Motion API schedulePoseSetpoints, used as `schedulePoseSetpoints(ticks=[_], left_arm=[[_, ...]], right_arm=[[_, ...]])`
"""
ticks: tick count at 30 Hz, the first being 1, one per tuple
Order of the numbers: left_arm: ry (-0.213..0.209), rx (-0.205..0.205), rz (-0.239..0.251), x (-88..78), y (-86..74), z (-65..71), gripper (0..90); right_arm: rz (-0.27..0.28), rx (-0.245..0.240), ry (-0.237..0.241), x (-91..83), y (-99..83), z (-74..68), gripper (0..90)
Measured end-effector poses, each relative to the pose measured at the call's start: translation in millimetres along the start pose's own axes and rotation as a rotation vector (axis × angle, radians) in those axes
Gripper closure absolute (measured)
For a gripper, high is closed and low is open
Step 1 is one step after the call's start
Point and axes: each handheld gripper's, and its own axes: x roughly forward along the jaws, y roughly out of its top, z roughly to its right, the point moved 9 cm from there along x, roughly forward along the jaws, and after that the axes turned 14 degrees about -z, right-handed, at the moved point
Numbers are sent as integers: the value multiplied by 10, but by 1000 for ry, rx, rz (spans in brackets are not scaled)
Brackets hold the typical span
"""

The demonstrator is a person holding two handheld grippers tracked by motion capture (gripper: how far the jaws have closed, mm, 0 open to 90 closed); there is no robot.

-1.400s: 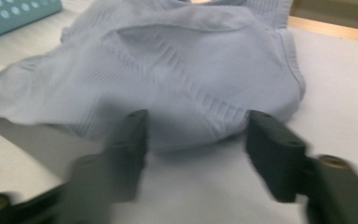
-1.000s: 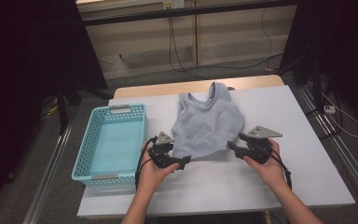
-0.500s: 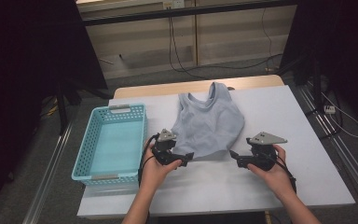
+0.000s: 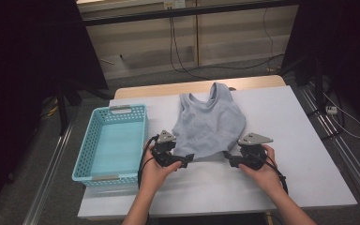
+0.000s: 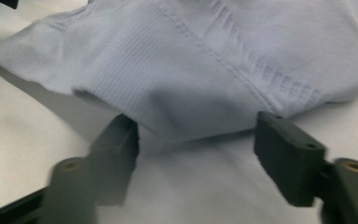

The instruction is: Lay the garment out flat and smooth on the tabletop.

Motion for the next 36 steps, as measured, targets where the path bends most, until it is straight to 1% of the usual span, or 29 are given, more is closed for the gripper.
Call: schedulePoseSetpoints(ticks=[1, 3, 4, 5, 6, 8, 9, 11, 12, 13, 16, 17, 18, 19, 20, 22, 25, 26, 27, 28, 29, 30, 31, 32, 33, 34, 36], left_arm=[[2, -4, -3, 0, -17, -2, 115], [6, -9, -7, -2, -44, -8, 115], [9, -3, -11, -2, -57, -17, 114], [10, -6, -15, 0, -70, -18, 115], [11, -6, -14, 3, -75, -23, 114], [17, -11, -15, 11, -84, -26, 114], [16, 0, -26, 10, -95, -29, 115], [12, 0, -29, 25, -103, -21, 114], [19, -1, -28, 34, -108, -24, 114], [16, -8, -32, 40, -116, -20, 114], [22, 4, -46, 69, -140, -29, 112], [24, -1, -49, 79, -148, -31, 112], [19, -8, -51, 93, -154, -26, 112], [25, -3, -55, 104, -163, -32, 113], [18, 5, -69, 113, -180, -30, 116], [13, -1, -75, 133, -197, -28, 128], [20, 6, -89, 151, -217, -31, 164], [34, 12, -89, 148, -215, -40, 179], [42, 21, -90, 141, -214, -50, 216], [46, 22, -89, 137, -216, -54, 272], [70, 32, -85, 126, -214, -78, 335], [70, 22, -83, 110, -218, -85, 407], [43, -25, -66, 106, -209, -68, 521], [26, -36, -66, 96, -209, -66, 580], [31, -41, -70, 85, -213, -67, 638], [32, -53, -67, 72, -207, -62, 707], [31, -78, -53, 30, -183, -58, 807]], right_arm=[[-1, -1, -11, 10, 14, -1, 410], [9, 12, -29, 17, 44, 29, 477], [15, 24, -26, 14, 56, 47, 514], [24, 35, -15, 5, 68, 61, 595], [31, 35, -6, -8, 78, 76, 678], [56, 41, -3, -46, 108, 103, 772], [70, 36, -4, -69, 129, 113, 813], [101, 44, -3, -122, 178, 132, 837], [113, 57, 4, -149, 203, 141, 840], [125, 61, 4, -181, 234, 160, 843], [152, 72, 0, -250, 293, 197, 845], [161, 73, -2, -272, 309, 213, 845], [167, 77, -3, -291, 319, 225, 845], [172, 82, -2, -306, 326, 238, 845], [175, 85, -2, -315, 327, 249, 844], [181, 93, -1, -329, 331, 267, 843], [186, 97, -4, -342, 335, 277, 836], [187, 95, -4, -346, 337, 276, 835], [188, 96, -3, -351, 339, 276, 833], [191, 94, -3, -357, 343, 279, 832], [192, 93, -4, -364, 346, 281, 832], [192, 91, -6, -372, 346, 282, 831], [193, 90, -10, -380, 348, 286, 829], [194, 89, -17, -389, 349, 290, 830], [198, 85, -22, -398, 355, 294, 828], [200, 88, -18, -410, 360, 289, 823], [209, 81, -21, -437, 376, 283, 823]])
